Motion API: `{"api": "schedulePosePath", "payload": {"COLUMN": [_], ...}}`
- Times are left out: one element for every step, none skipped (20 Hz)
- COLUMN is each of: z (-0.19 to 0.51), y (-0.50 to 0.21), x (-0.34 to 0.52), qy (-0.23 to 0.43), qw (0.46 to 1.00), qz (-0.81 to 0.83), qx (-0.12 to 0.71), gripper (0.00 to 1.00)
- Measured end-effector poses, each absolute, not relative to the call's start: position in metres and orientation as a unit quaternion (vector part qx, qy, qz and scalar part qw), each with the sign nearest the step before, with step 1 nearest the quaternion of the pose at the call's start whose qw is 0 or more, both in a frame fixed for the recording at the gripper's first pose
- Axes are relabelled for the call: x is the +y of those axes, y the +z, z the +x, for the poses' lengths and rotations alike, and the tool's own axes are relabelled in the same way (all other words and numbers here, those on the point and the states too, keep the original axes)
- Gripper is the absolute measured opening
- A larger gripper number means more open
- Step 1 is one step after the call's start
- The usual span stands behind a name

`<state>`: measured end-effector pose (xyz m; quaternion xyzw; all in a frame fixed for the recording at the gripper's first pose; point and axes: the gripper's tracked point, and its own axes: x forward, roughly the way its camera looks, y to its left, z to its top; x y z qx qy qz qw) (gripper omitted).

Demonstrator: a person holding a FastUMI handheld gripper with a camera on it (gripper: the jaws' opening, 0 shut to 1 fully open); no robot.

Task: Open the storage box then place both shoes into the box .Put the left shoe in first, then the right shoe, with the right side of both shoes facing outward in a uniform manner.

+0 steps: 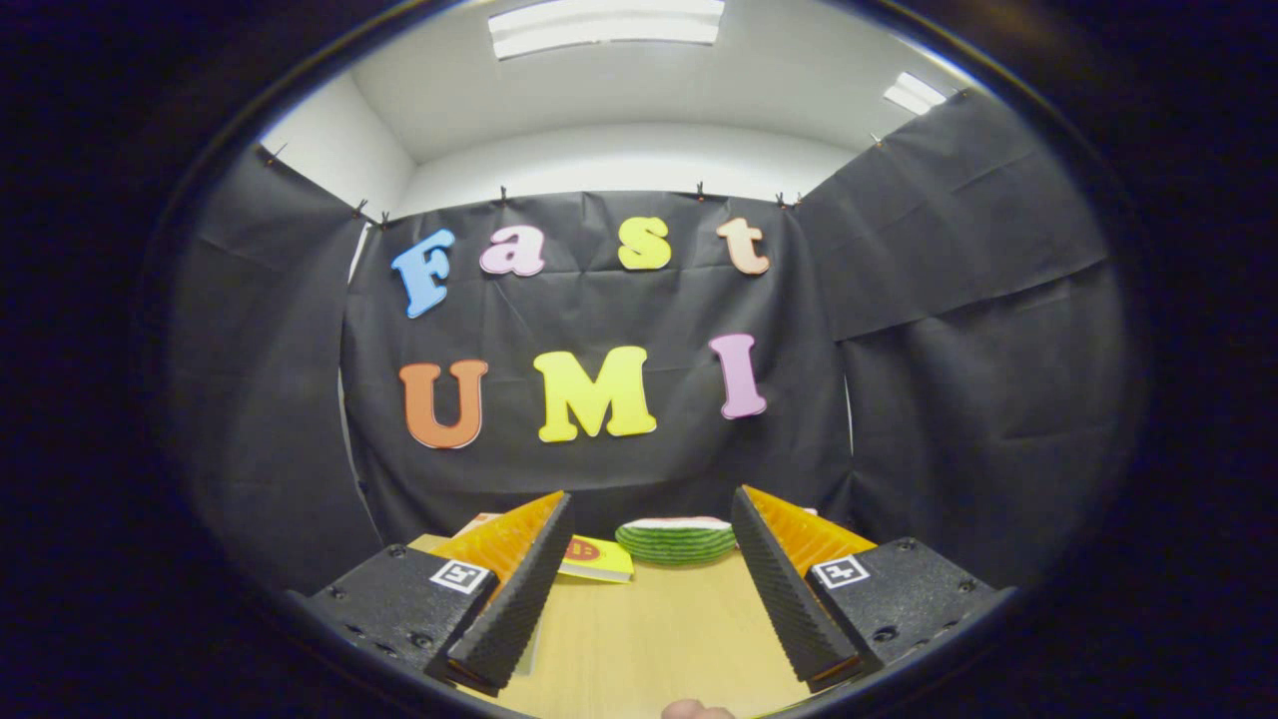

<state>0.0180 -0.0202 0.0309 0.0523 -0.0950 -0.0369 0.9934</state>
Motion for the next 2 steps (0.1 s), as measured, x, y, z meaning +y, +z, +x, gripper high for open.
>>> {"api": "schedulePosePath", "payload": {"z": [0.0213,0.0238], "y": [0.0258,0.0223], "x": [-0.0175,-0.0175], "qy": [-0.033,-0.035], "qw": [0.995,0.995], "qz": [0.046,0.040], "qx": [-0.086,-0.079], "gripper": [1.00,1.00]}}
